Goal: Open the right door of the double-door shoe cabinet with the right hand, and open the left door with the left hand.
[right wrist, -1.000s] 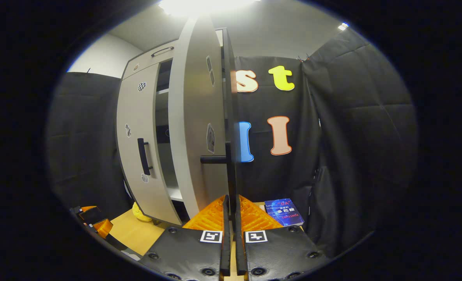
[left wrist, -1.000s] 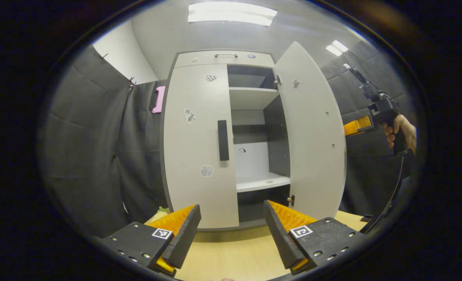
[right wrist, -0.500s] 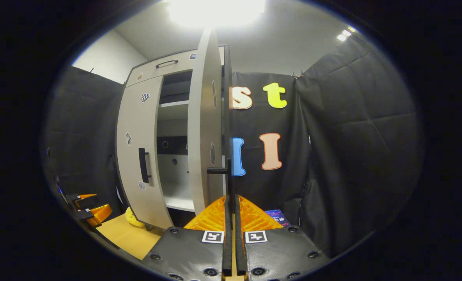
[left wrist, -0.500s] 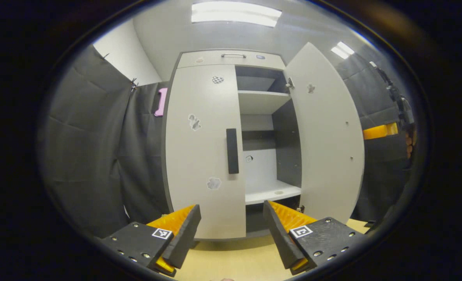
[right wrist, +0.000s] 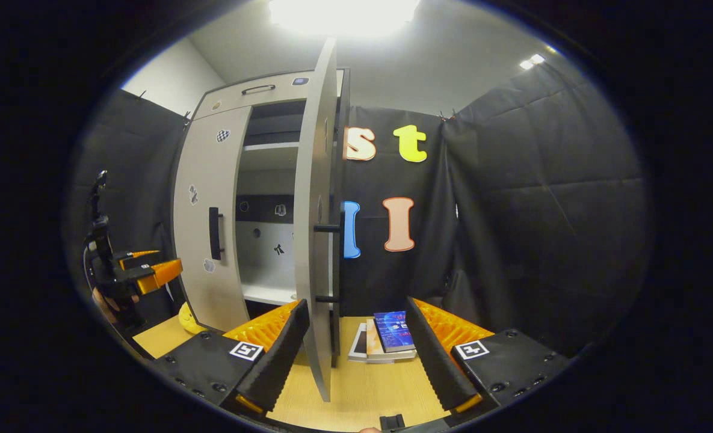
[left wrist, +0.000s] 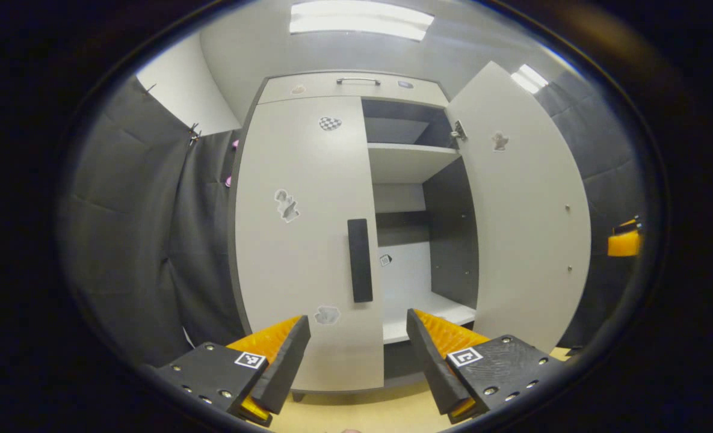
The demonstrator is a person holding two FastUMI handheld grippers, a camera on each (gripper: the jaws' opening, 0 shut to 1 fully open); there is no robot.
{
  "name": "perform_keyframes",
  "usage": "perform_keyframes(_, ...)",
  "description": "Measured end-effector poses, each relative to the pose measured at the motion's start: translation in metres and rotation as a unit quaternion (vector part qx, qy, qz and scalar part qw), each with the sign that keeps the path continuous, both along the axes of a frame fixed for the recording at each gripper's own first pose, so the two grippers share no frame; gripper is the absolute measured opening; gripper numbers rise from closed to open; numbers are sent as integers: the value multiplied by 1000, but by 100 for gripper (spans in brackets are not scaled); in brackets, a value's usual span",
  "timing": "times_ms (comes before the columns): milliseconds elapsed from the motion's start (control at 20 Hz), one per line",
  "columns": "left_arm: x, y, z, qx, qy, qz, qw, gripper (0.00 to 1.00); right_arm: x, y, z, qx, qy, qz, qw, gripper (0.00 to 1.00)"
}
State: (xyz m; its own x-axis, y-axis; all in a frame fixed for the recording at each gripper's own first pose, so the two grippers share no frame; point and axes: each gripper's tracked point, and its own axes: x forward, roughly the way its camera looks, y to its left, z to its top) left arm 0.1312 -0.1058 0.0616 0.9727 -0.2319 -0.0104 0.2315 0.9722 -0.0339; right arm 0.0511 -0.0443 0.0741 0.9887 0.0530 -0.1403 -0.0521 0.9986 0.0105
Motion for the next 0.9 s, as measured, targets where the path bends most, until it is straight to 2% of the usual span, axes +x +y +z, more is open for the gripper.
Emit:
perform_keyframes(150,27,-2,15,-4,-9,2,1000,94,-5,-1,-5,9,1,-8,1000,96)
perform_keyframes(200,36,-3,20,-2,-11,2,1000,93,-8,-3,-7,14,4,-9,1000,100)
perform_keyframes(350,61,-7,27,1,-6,4,1000,94,-13,-12,-15,21,13,-21,999,96)
perform_keyframes(450,79,-13,31,-9,0,0,1000,94,-17,-18,-21,26,22,-28,999,100)
perform_keyframes(750,122,-26,19,-6,21,5,1000,94,-29,-37,-31,23,33,-50,998,100)
perform_keyframes(900,138,-23,21,-1,13,20,1000,94,-33,-53,-37,15,39,-68,997,100)
